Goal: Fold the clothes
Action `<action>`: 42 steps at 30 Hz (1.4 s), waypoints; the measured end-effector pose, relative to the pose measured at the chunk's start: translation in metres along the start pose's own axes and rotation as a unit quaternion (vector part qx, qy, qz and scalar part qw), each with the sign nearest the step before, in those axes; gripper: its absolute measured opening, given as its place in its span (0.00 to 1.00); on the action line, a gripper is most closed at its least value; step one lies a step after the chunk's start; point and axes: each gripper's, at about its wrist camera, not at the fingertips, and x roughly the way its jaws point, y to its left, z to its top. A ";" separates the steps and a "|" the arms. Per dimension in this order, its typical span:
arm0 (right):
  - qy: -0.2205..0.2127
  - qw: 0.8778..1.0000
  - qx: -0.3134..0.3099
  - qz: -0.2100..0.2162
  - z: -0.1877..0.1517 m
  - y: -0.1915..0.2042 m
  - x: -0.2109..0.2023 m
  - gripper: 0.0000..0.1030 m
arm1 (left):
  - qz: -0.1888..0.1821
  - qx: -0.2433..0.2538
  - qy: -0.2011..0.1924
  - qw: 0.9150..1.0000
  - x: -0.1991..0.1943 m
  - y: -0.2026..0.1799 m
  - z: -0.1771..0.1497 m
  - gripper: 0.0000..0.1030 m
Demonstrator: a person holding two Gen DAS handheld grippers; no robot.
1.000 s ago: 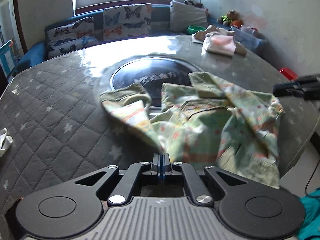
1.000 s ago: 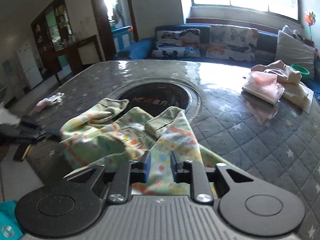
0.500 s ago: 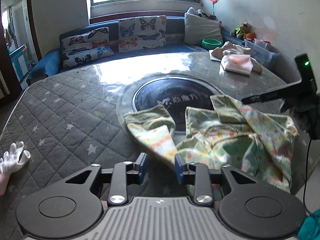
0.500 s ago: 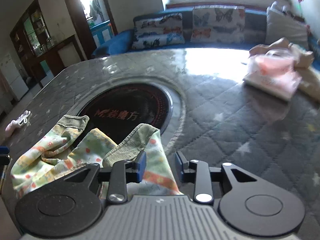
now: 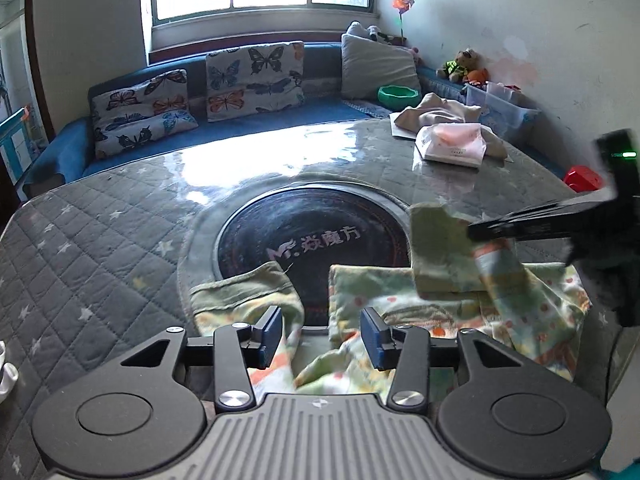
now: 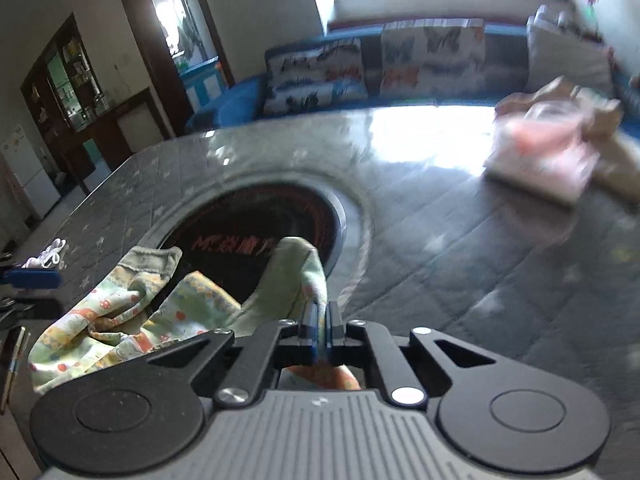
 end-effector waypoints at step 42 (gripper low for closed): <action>0.003 0.989 0.098 -0.109 -0.074 -0.079 -0.122 0.32 | -0.035 0.024 0.069 0.997 0.124 -0.005 0.035 0.58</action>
